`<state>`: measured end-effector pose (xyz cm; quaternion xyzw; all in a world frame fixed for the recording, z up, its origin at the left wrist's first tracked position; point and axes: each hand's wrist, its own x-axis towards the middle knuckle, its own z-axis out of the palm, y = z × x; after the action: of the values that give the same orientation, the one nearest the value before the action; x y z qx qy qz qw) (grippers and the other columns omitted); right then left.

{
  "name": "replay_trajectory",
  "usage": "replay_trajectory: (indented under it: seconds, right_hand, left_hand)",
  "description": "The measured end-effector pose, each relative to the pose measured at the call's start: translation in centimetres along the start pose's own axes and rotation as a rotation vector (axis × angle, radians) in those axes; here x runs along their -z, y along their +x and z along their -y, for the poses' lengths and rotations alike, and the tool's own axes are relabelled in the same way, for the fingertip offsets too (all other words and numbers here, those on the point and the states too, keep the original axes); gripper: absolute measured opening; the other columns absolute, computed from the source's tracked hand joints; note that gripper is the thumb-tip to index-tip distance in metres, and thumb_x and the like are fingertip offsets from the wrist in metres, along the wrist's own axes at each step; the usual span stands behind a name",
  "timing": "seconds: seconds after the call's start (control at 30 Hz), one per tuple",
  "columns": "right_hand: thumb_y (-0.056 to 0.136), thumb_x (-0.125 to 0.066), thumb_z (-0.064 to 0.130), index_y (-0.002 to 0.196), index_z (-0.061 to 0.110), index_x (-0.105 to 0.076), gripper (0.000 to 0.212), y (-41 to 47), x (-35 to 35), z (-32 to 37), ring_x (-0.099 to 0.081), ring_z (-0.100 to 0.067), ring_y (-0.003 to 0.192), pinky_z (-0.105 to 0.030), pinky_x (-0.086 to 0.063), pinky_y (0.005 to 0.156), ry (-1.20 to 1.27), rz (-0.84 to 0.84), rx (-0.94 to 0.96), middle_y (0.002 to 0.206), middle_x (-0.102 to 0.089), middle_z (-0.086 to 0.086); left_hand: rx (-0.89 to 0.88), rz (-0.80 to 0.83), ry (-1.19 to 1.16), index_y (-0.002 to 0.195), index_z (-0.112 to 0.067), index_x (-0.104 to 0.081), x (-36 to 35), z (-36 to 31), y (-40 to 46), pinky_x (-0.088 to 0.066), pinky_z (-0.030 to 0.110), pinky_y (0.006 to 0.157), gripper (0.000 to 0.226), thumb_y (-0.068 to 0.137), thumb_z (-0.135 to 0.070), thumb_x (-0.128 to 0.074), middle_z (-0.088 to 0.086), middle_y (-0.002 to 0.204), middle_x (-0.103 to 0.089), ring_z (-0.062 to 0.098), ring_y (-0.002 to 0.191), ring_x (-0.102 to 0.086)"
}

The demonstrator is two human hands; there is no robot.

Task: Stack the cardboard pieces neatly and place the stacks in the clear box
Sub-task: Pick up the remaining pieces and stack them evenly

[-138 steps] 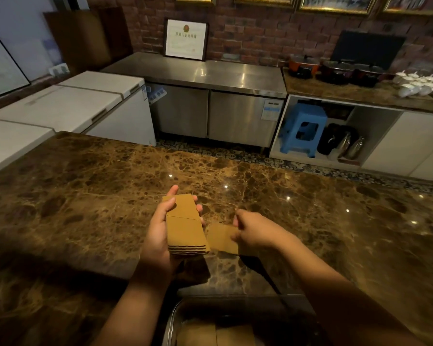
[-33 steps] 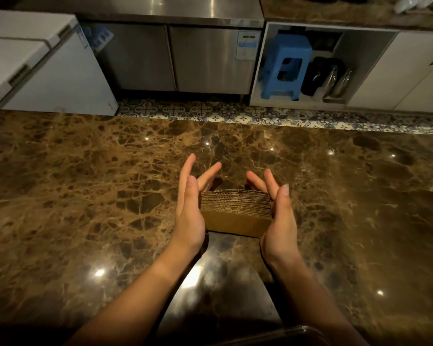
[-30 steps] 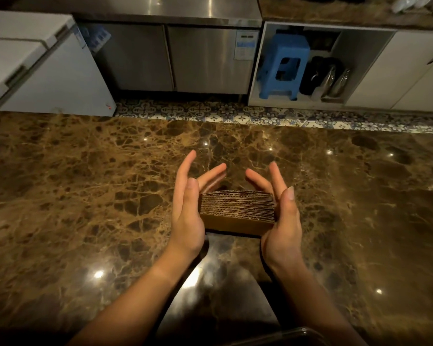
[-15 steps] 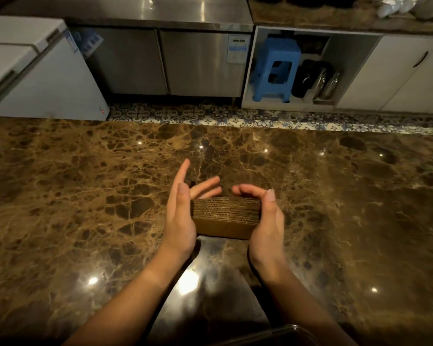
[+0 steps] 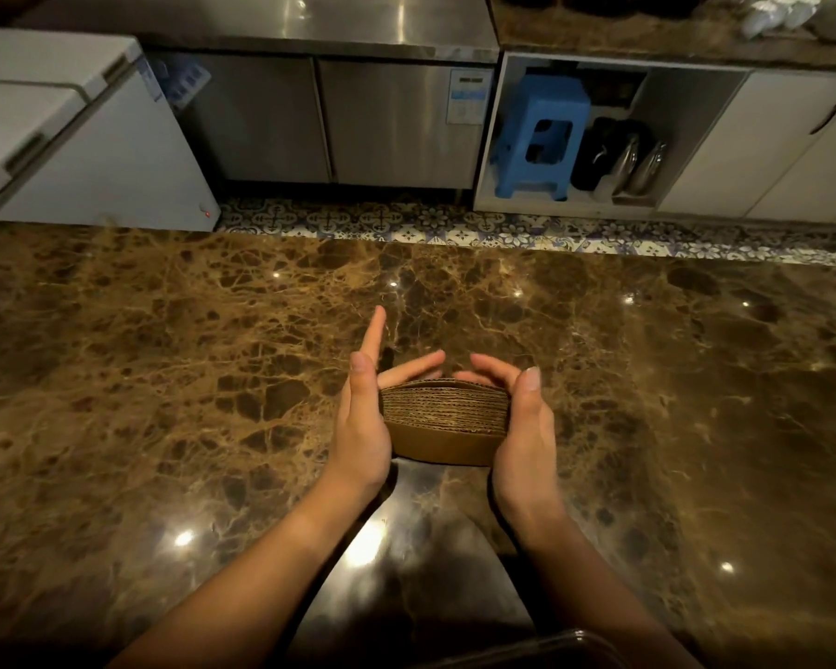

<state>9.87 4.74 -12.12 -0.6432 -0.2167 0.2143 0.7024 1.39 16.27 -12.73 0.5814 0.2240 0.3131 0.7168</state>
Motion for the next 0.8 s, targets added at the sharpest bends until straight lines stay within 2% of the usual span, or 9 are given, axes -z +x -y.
replay_trajectory:
  seconds: [0.07, 0.13, 0.2, 0.27, 0.4, 0.5, 0.57, 0.7, 0.8]
  right_hand:
    - [0.077, -0.061, 0.075, 0.117, 0.041, -0.062, 0.053, -0.3, 0.6, 0.4, -0.067, -0.017, 0.103, -0.036, -0.058, 0.082, -0.103, 0.137, 0.043, 0.113, -0.068, 0.007]
    - [0.068, -0.08, 0.061, 0.122, 0.047, -0.05, 0.063, -0.1, 1.6, 0.9, -0.063, -0.01, 0.105, -0.031, -0.057, 0.083, -0.252, 0.324, 0.03, 0.117, -0.061, 0.015]
    - [0.065, -0.084, 0.05, 0.119, 0.052, -0.044, 0.067, 0.4, 2.4, 1.5, -0.06, -0.005, 0.106, -0.028, -0.054, 0.086, -0.46, 0.421, 0.02, 0.119, -0.058, 0.015]
    - [0.069, -0.085, 0.04, 0.115, 0.046, -0.047, 0.061, 1.0, 2.8, 1.8, -0.06, -0.006, 0.103, -0.03, -0.052, 0.085, -0.571, 0.447, 0.05, 0.116, -0.059, 0.011]
    - [0.069, -0.089, 0.031, 0.111, 0.039, -0.056, 0.054, 0.8, 3.2, 2.0, -0.063, -0.009, 0.098, -0.036, -0.055, 0.084, -0.56, 0.398, 0.093, 0.109, -0.065, 0.008]
    - [0.069, -0.088, 0.031, 0.109, 0.048, -0.054, 0.054, 0.1, 3.2, 2.0, -0.062, -0.004, 0.1, -0.03, -0.054, 0.085, -0.543, 0.354, 0.13, 0.112, -0.064, 0.011]
    - [0.072, -0.085, 0.027, 0.111, 0.048, -0.054, 0.054, -0.4, 2.9, 1.7, -0.062, -0.006, 0.103, -0.032, -0.054, 0.088, -0.5, 0.331, 0.132, 0.115, -0.063, 0.009]
    - [0.077, -0.082, 0.024, 0.116, 0.043, -0.053, 0.052, -1.0, 2.5, 1.1, -0.063, -0.016, 0.107, -0.046, -0.055, 0.092, -0.379, 0.353, 0.01, 0.119, -0.063, 0.001]
    - [0.079, -0.073, 0.054, 0.12, 0.039, -0.059, 0.046, -0.9, 2.2, 1.3, -0.065, -0.011, 0.113, -0.036, -0.055, 0.094, -0.143, 0.338, -0.112, 0.124, -0.066, 0.01]
  left_hand:
    - [-0.022, -0.057, 0.073, 0.146, -0.032, -0.044, 0.3, 0.0, 0.2, -0.059, 0.028, 0.071, 0.067, 0.093, -0.066, -0.023, 0.009, 0.088, -0.078, 0.025, 0.086, -0.075]
    - [-0.036, -0.143, 0.129, 0.137, -0.029, -0.056, 0.5, -0.2, 0.6, -0.055, 0.022, 0.058, 0.063, 0.097, -0.062, -0.021, 0.005, 0.07, -0.074, 0.017, 0.066, -0.071]
    - [-0.04, -0.171, 0.182, 0.131, -0.034, -0.06, 0.4, -0.8, 0.7, -0.053, 0.022, 0.053, 0.06, 0.097, -0.063, -0.02, 0.004, 0.062, -0.07, 0.015, 0.058, -0.067]
    - [-0.037, -0.14, 0.212, 0.131, -0.033, -0.06, 0.2, -1.0, 0.5, -0.053, 0.022, 0.052, 0.064, 0.095, -0.067, -0.019, 0.001, 0.06, -0.069, 0.013, 0.057, -0.067]
    - [-0.001, -0.016, 0.261, 0.135, -0.034, -0.053, 0.7, -1.5, 0.1, -0.056, 0.023, 0.069, 0.072, 0.086, -0.079, -0.024, -0.002, 0.086, -0.077, 0.012, 0.081, -0.073]
    - [0.026, 0.12, 0.31, 0.144, -0.03, -0.039, 2.1, -1.8, -0.6, -0.056, 0.035, 0.089, 0.082, 0.079, -0.078, -0.05, -0.006, 0.119, -0.071, 0.018, 0.108, -0.068]
    - [0.068, 0.119, 0.227, 0.144, -0.026, -0.041, 2.6, -2.0, -1.4, -0.055, 0.037, 0.091, 0.079, 0.08, -0.066, -0.064, -0.004, 0.127, -0.067, 0.02, 0.113, -0.066]
    - [0.186, 0.013, 0.006, 0.128, -0.019, -0.056, 1.9, -2.0, -1.8, -0.056, 0.028, 0.085, 0.033, 0.098, -0.033, -0.05, 0.008, 0.129, -0.067, 0.021, 0.111, -0.067]
    - [0.222, -0.021, -0.084, 0.121, -0.011, -0.061, 1.4, -1.7, -1.5, -0.053, 0.031, 0.089, 0.029, 0.101, -0.004, -0.042, 0.017, 0.13, -0.064, 0.022, 0.11, -0.067]
